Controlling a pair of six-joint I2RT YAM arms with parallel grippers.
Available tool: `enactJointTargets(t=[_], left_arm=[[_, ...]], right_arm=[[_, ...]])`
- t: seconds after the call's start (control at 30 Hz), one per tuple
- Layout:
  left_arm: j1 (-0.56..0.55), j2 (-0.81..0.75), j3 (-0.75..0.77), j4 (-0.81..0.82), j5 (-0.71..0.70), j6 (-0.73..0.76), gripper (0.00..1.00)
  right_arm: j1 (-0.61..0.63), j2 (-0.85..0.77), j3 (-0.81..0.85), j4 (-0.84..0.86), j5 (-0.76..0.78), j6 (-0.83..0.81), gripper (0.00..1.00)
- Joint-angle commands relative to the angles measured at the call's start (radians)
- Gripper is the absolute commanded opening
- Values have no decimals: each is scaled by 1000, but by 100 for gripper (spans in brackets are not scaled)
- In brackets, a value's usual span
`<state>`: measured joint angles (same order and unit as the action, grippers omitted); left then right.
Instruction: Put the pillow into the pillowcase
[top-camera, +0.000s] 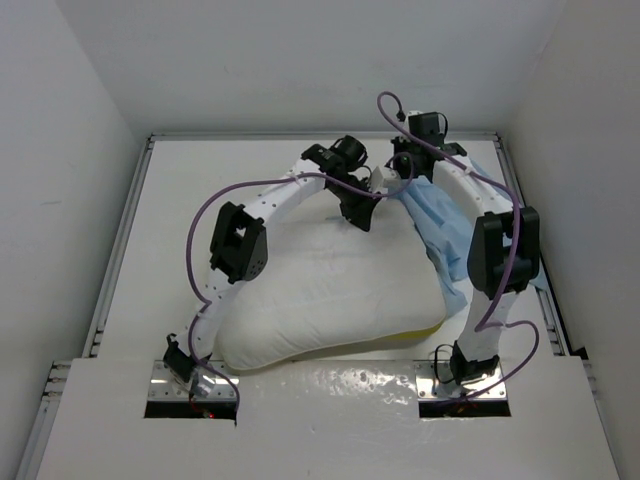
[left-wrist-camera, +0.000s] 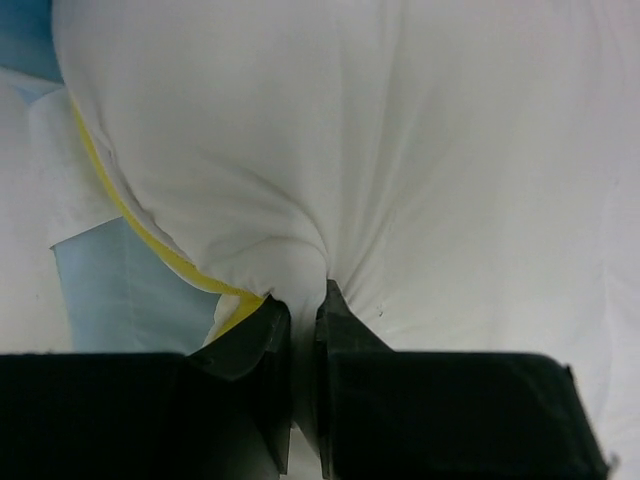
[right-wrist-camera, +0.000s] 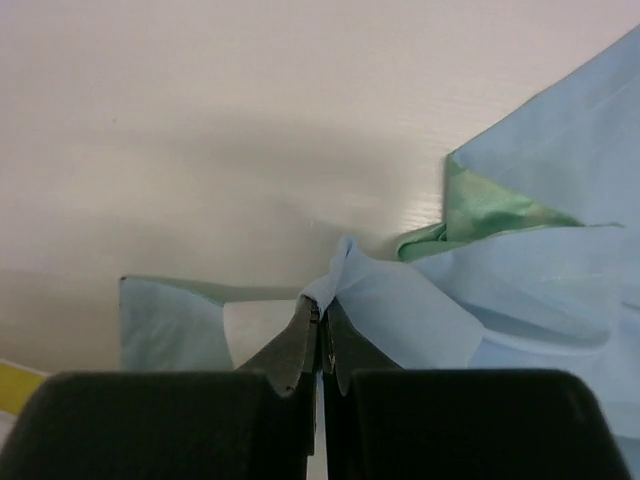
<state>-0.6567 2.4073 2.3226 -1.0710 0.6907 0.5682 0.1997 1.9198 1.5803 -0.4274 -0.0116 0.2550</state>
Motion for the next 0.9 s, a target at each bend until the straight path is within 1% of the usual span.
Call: enactJointTargets(t=[0.0,0.03,0.07,0.13,0.17,0.2,0.27,0.3,0.4,0.53,0.57,0.6,0.63,0.67,0.7,0.73,0.77,0.8,0.83,0.87], left_arm=[[-11,-62,26,147,32,-85,0],[17,-68,-17,239,-6,-167,0],[37,-74,-44,293,-23,-209,0],[78,-88,-98,391,-120,-313,0],[88,-96,-133,461,-164,-330,0],[100,-97,-141,483,-259,-344,0],[108,-83,-140,509,-333,-349,0],[109,-77,-140,514,-412,-353,0],[118,-50,-138,525,-500,-376,0],[126,-27,-141,558,-496,-410,0],[124,-25,-141,568,-493,-416,0],[126,-27,-138,575,-488,-433,0],[124,-28,-140,595,-497,-444,0],[124,-28,-131,602,-510,-455,0],[129,-28,-123,606,-537,-468,0],[134,-22,-114,608,-551,-473,0],[144,-19,-91,605,-563,-479,2],[153,-17,-80,602,-560,-485,8],[163,-20,-75,592,-553,-488,16],[169,-28,-80,591,-524,-487,38]], right_arm=[[7,-40,-57,41,-60,32,0],[7,-82,-86,39,-94,6,0],[6,-99,-139,36,-128,-14,0],[7,-126,-177,-11,-223,-74,0],[7,-145,-199,-34,-311,-89,0],[10,-154,-213,-83,-355,-117,0],[12,-180,-241,-125,-428,-135,0],[14,-189,-250,-152,-439,-148,0],[14,-234,-264,-178,-439,-148,0],[15,-269,-263,-146,-447,-106,0],[15,-268,-260,-139,-447,-94,3],[15,-259,-255,-128,-450,-71,12],[14,-252,-249,-128,-455,-63,23],[15,-245,-229,-131,-456,-53,52],[15,-234,-215,-140,-458,-42,64],[15,-231,-198,-151,-435,-34,74],[15,-231,-162,-172,-415,-14,99],[14,-246,-146,-180,-383,-7,99],[14,-257,-114,-192,-287,3,99],[6,-272,-105,-218,-233,27,99]])
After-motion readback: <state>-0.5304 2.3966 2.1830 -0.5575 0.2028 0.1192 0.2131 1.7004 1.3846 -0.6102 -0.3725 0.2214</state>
